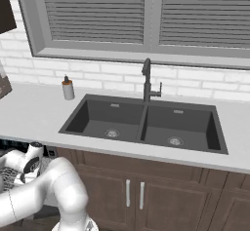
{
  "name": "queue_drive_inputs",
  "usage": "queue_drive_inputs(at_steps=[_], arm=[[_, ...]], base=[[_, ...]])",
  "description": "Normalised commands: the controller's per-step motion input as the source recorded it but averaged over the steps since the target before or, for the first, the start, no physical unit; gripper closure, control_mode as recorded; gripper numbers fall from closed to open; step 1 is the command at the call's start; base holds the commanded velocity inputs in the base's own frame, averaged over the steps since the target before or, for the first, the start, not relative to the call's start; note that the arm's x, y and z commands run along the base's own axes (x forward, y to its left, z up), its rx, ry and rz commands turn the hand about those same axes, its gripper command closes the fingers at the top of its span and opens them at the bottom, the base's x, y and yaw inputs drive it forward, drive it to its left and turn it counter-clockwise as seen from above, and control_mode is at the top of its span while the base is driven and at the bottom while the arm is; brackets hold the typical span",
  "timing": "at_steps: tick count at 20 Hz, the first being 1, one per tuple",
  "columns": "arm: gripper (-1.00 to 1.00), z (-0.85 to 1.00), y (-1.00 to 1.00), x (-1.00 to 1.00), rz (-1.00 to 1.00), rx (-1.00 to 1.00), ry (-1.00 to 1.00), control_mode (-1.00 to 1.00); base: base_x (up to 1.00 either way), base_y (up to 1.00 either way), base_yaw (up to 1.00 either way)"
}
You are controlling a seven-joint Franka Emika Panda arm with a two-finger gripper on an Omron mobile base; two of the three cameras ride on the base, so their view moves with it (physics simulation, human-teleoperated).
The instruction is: Pick up the cup and bowl from the counter, place them in the dishwasher, and close the dishwasher door.
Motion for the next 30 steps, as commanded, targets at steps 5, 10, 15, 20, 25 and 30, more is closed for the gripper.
queue_drive_inputs(at_steps=[5, 10, 15, 20, 25, 30], arm=[[1.00, -0.02, 0.00, 0.00, 0.00, 0.00, -0.01, -1.00], [1.00, 0.15, 0.00, 0.08, 0.00, 0.05, -0.16, -1.00], [1.00, 0.15, 0.00, 0.20, -0.03, 0.08, -0.13, -1.00], [1.00, 0.42, 0.00, -0.09, 0.00, 0.13, -0.14, -1.00], [1.00, 0.28, 0.00, 0.14, 0.00, 0.07, -0.13, -1.00], [1.00, -0.24, 0.00, 0.44, -0.05, 0.00, 0.04, -1.00]], base=[[0.00, 0.00, 0.00], [0.00, 0.00, 0.00], [0.00, 0.00, 0.00], [0.00, 0.00, 0.00], [0.00, 0.00, 0.00], [0.00, 0.00, 0.00]])
